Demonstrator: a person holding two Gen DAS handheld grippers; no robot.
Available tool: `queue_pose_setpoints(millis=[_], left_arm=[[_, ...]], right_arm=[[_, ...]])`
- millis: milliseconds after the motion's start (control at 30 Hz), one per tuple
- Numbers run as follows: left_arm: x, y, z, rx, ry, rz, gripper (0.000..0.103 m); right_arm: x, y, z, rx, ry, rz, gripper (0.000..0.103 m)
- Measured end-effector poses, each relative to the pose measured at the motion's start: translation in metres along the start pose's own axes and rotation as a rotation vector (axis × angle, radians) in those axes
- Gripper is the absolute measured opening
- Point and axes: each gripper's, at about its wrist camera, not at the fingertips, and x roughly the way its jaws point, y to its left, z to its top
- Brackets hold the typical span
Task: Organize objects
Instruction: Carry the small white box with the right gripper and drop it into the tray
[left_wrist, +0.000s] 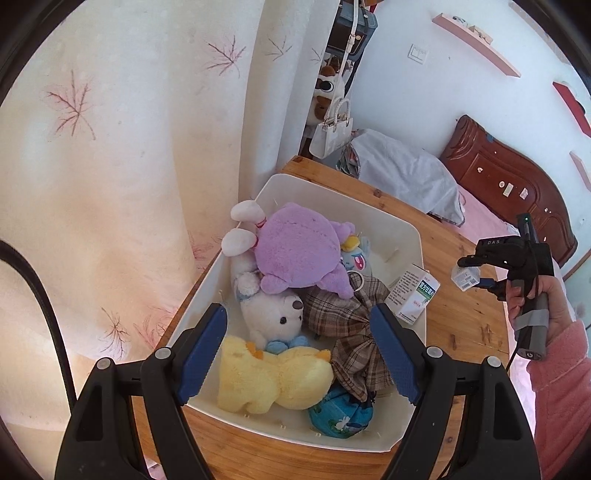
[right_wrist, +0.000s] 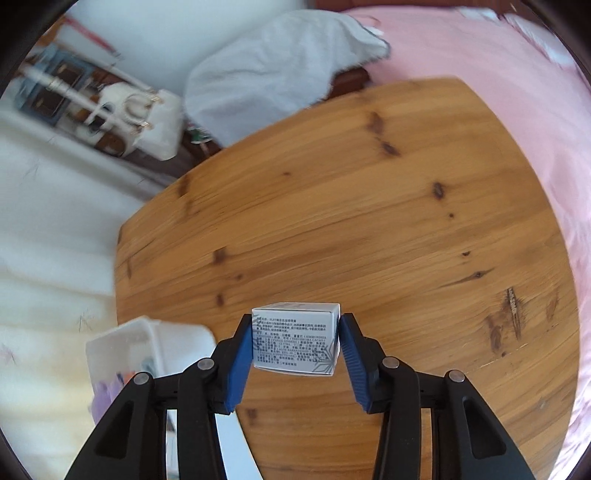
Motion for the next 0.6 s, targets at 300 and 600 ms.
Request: queue_pose_setpoints(millis=[300, 600], left_arm=[[-0.009, 0.019, 0.001, -0.018, -0.015, -0.003, 0.082], [-0.014, 0.035, -0.003, -0.021, -0.018, 0.004, 0.082]], right_arm=[[-0.021, 0.057, -0.025, -0.182, -0.076, -0.041, 0.046], [-0.031, 0.101, -0.046, -0.318, -0.118, -0.051, 0.046]])
